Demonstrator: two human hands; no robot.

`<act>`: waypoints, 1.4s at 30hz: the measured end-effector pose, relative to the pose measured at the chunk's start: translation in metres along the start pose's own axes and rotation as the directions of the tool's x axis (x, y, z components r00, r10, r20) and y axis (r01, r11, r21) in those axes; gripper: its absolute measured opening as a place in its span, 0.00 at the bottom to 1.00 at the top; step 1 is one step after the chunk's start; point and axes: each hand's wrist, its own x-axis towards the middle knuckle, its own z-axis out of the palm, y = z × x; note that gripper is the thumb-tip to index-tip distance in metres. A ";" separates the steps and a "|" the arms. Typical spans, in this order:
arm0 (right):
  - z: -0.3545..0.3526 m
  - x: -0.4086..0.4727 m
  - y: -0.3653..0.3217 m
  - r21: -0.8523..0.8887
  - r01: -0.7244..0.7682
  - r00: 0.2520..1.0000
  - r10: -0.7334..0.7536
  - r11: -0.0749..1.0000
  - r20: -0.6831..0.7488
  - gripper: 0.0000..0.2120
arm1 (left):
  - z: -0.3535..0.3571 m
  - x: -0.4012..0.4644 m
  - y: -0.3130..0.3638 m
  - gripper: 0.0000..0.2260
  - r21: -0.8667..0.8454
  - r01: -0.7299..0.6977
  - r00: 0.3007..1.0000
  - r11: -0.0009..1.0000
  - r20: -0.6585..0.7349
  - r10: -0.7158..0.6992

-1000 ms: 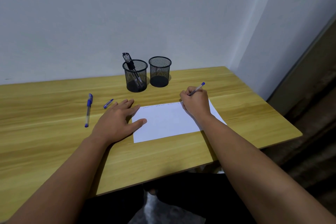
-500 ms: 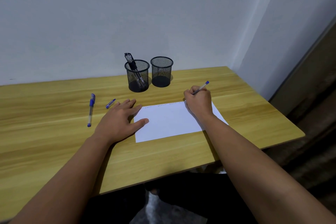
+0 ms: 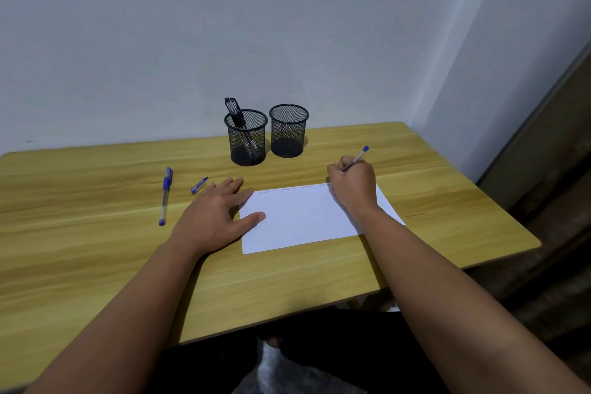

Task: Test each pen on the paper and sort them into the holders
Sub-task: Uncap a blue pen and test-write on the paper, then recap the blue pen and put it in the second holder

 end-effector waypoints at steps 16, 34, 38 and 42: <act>-0.003 -0.005 -0.008 -0.012 -0.008 0.999 0.008 1.000 -0.047 0.21 | -0.002 -0.001 0.004 0.36 -0.011 0.005 1.000 1.000 -0.005 -0.005; -0.017 -0.001 -0.038 0.354 -0.268 0.963 0.258 0.896 0.076 0.18 | -0.016 -0.016 0.022 0.32 0.019 0.050 0.997 0.999 -0.056 -0.049; -0.022 -0.010 -0.058 0.375 -0.223 0.975 0.213 0.900 0.069 0.24 | -0.018 -0.020 0.016 0.29 0.094 0.045 0.976 0.995 -0.217 -0.024; -0.020 -0.020 -0.071 0.398 -0.296 0.951 0.229 0.868 0.208 0.16 | -0.033 -0.016 0.000 0.19 0.253 0.168 0.929 0.953 -0.363 -0.067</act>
